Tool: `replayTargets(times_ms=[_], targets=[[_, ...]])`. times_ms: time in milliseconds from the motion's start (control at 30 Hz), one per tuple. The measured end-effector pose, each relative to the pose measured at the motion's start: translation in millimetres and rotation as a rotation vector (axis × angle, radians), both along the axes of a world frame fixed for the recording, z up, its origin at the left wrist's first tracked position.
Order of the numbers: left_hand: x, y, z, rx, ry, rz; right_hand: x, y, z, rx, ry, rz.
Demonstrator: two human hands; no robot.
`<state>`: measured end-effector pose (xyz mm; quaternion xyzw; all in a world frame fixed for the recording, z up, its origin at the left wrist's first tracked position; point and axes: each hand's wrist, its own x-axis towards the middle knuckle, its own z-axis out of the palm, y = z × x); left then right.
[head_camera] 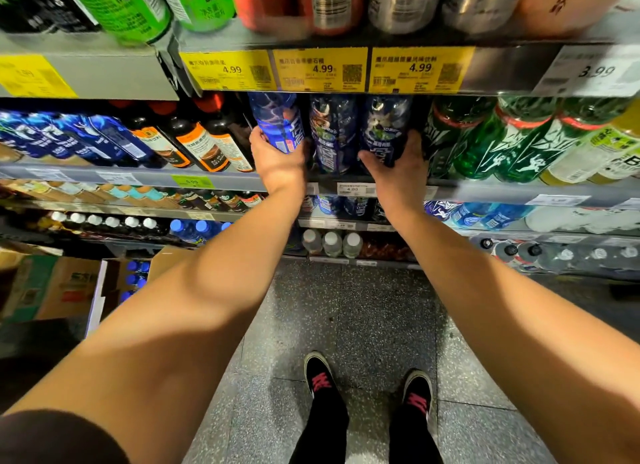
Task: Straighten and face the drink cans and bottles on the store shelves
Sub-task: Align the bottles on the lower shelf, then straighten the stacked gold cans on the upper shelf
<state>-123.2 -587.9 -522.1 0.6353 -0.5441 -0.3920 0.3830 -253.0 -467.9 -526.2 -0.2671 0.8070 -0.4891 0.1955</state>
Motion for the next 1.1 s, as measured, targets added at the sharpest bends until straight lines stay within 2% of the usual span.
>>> replayTargets(times_ms=[200, 333, 600, 700, 833, 933, 1033, 1100], targets=[[11, 0, -5, -0.008, -0.089, -0.015, -1, 0, -1, 0.027, 0.035, 0.011], [23, 6, -2, 0.008, -0.142, -0.105, -3, -1, 1, 0.054, 0.017, 0.018], [32, 16, 2, 0.037, -0.068, -0.179, -1, 0, 9, 0.095, 0.046, 0.002], [29, 23, 13, 0.075, -0.008, -0.195, 0, 5, 14, 0.152, 0.07, 0.03], [32, 52, 30, 0.035, 0.032, -0.21, 5, 29, 23, 0.248, 0.14, 0.087], [35, 78, 40, 0.013, 0.019, -0.221, 8, 53, 38, 0.253, 0.104, 0.119], [30, 100, 64, 0.046, -0.069, -0.224, 4, 72, 67, 0.235, 0.035, 0.147], [25, 109, 85, 0.048, -0.044, -0.275, 0, 81, 92, 0.203, 0.01, 0.172]])
